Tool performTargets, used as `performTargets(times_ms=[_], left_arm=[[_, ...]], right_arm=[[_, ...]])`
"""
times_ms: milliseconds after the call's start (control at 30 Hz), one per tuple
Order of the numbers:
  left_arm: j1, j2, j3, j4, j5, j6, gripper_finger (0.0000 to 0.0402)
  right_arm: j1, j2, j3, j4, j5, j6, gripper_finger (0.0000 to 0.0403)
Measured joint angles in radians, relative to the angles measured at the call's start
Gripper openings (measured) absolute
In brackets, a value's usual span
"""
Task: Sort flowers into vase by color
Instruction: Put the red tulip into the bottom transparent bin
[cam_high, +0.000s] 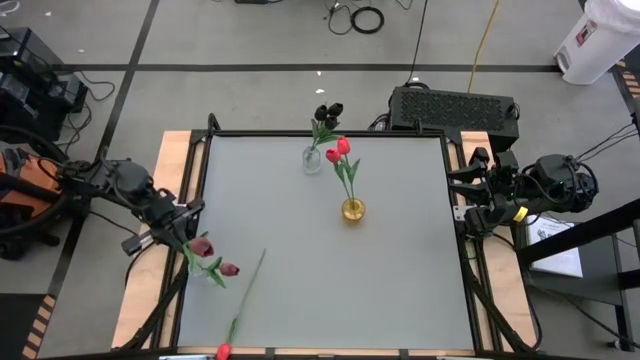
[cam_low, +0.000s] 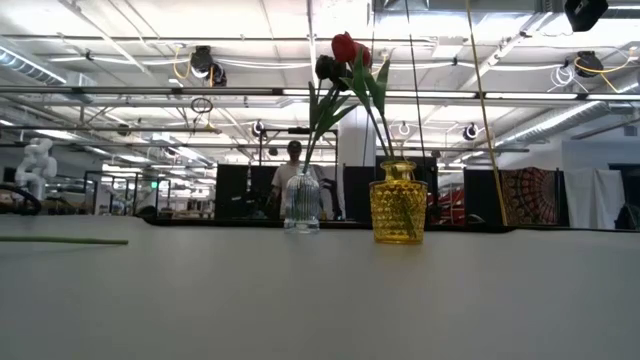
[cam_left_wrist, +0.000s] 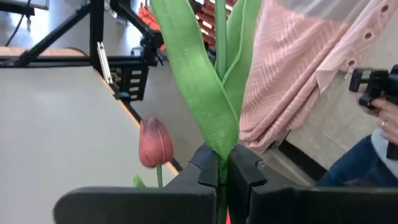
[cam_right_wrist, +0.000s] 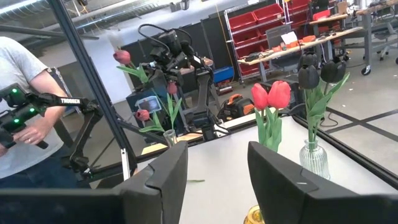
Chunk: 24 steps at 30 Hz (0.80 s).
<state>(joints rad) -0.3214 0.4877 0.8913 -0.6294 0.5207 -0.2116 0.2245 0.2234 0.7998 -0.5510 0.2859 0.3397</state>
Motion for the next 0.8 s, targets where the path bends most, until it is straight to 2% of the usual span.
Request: performTargets(times_ms=[433, 600, 800], left_arm=[[0.0, 0.0, 0.0, 0.106, -0.026, -0.044, 0.0008], [0.0, -0.013, 0.0, 0.116, -0.076, -0.02, 0.0008], [0.0, -0.088, 0.0, 0.131, -0.151, -0.014, 0.0008]], right_arm=[[0.0, 0.0, 0.0, 0.0, 0.0, 0.0, 0.016], [0.0, 0.0, 0.0, 0.0, 0.0, 0.0, 0.016], [0.0, 0.0, 0.0, 0.0, 0.0, 0.0, 0.016]])
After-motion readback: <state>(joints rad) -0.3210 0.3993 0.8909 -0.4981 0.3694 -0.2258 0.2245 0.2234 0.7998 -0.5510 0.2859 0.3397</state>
